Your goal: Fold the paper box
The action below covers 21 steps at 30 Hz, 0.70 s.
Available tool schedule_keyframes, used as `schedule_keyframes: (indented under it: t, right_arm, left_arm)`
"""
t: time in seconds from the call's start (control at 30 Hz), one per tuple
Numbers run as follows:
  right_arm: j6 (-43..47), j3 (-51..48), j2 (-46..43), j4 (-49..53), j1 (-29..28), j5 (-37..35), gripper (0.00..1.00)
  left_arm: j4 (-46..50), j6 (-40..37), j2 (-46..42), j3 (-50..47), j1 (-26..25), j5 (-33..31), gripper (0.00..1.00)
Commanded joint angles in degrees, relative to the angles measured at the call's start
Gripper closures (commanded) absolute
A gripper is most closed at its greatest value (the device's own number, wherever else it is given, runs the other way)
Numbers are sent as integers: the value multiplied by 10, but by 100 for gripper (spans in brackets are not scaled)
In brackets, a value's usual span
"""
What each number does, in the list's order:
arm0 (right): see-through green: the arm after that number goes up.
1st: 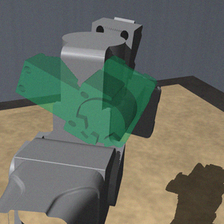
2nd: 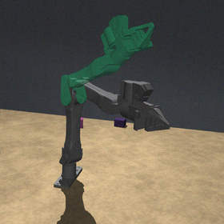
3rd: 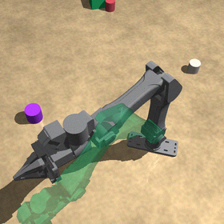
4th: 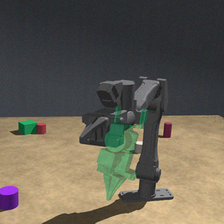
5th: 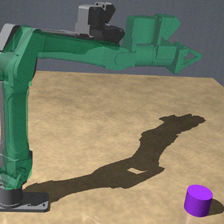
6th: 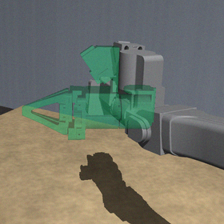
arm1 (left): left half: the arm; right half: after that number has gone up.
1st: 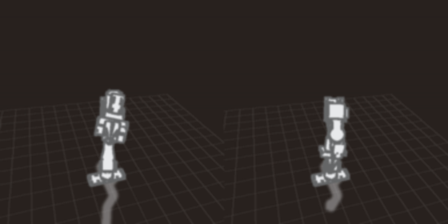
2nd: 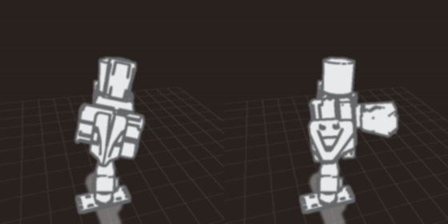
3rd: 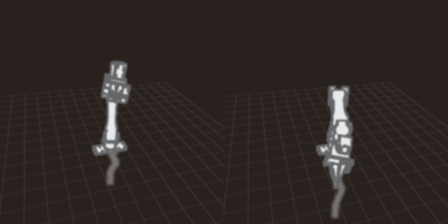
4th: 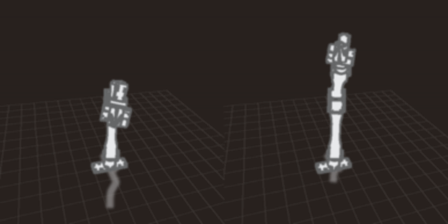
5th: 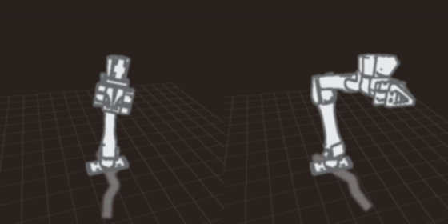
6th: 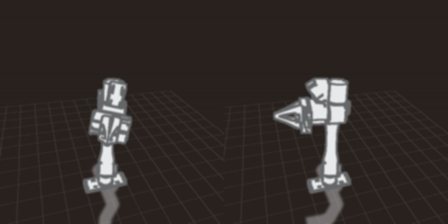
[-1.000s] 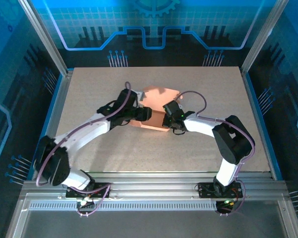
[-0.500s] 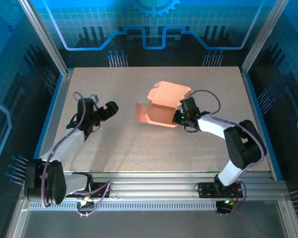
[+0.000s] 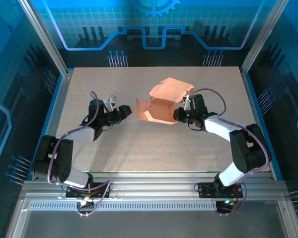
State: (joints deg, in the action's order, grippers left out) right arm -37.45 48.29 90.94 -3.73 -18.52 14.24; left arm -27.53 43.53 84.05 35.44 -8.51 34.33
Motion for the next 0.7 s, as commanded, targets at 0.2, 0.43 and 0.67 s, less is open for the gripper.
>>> schedule_keyframes:
  t: [0.2,0.43,0.67]
  right_arm:
    - [1,-6,-15,-20,8,23,100]
    - [15,12,-12,28,-10,-41,100]
    - [37,39,-16,77,-33,-110,100]
  left_arm:
    - [-65,1,17,30,-29,59,43]
    - [-65,4,18,44,-53,68,45]
    - [-25,-11,34,63,-68,63,53]
